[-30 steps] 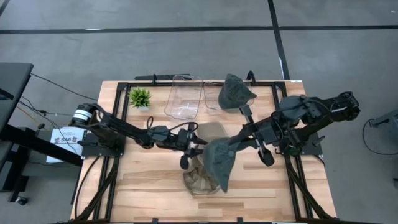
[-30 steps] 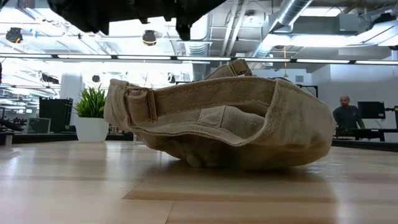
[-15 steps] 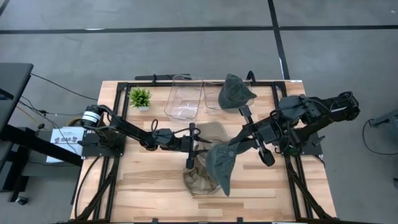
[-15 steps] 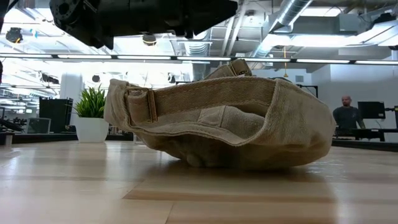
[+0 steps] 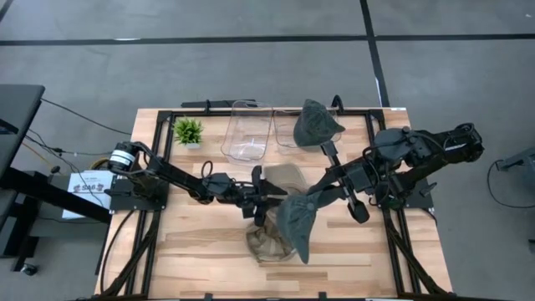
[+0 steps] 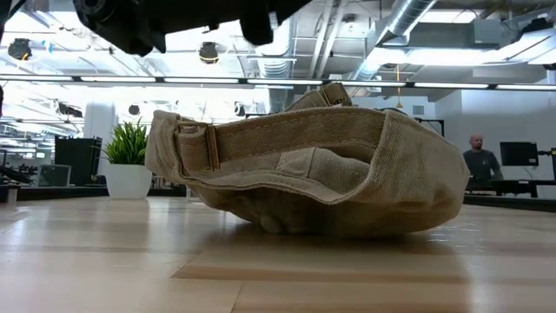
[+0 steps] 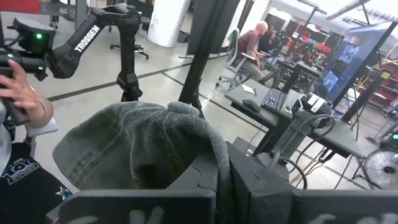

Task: Pick & Place hat
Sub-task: Put the black cap into the right transparent bin

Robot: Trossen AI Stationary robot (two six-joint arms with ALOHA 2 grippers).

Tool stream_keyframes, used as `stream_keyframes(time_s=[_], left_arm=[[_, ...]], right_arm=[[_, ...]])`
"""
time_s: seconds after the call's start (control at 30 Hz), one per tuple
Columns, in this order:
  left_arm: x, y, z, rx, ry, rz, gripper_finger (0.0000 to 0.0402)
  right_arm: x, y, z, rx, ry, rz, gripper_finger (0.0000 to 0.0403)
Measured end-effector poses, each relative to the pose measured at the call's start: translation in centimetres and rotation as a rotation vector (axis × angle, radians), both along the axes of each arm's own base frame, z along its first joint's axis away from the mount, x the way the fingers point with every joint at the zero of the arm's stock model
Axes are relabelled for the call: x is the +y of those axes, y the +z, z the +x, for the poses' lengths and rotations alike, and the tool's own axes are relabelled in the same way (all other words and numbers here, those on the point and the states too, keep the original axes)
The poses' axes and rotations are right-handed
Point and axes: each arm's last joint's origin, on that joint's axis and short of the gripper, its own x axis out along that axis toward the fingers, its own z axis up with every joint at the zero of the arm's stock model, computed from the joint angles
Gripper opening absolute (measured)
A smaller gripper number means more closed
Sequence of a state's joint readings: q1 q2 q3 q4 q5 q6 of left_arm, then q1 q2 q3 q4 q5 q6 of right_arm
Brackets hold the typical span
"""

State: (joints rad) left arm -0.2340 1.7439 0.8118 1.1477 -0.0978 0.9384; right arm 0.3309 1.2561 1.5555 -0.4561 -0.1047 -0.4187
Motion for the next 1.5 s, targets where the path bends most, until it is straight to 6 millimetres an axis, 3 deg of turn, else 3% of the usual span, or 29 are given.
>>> stream_keyframes(time_s=[0.4, 0.5, 0.63, 0.77, 0.97, 1.2, 1.37, 1.5], left_arm=[[-1.9, 2.1, 0.5, -0.068, -0.046, -0.010, 0.0124], [-2.1, 2.1, 0.4, -0.067, -0.045, -0.016, 0.0095], [-2.1, 2.1, 0.4, -0.058, 0.043, -0.049, 0.0021], [-1.9, 2.0, 0.4, -0.049, 0.106, -0.060, 0.0016], [-1.5, 2.0, 0.4, -0.037, 0.257, -0.092, 0.0015], [-0.8, 1.7, 0.2, -0.020, 0.437, -0.132, 0.0013], [-0.6, 1.7, 0.1, -0.020, 0.509, -0.153, 0.0013], [-0.5, 1.6, 0.1, -0.019, 0.529, -0.160, 0.0014]], right_arm=[[-0.1, 0.0, 0.0, 0.000, -0.022, -0.002, 0.0000], [-0.1, -0.1, 0.0, 0.013, -0.029, 0.010, 0.0000], [-0.1, -0.2, 0.0, 0.034, -0.033, 0.026, 0.0006], [-0.1, -0.4, 0.0, 0.072, -0.040, 0.055, 0.0021], [0.0, -0.5, -0.1, 0.084, -0.040, 0.058, 0.0063], [0.0, -0.6, -0.3, 0.100, -0.052, 0.065, 0.0138], [-0.4, -0.6, -0.9, 0.114, -0.120, 0.045, 0.0191], [-1.1, -0.5, -1.6, 0.115, -0.269, 0.010, 0.0216]])
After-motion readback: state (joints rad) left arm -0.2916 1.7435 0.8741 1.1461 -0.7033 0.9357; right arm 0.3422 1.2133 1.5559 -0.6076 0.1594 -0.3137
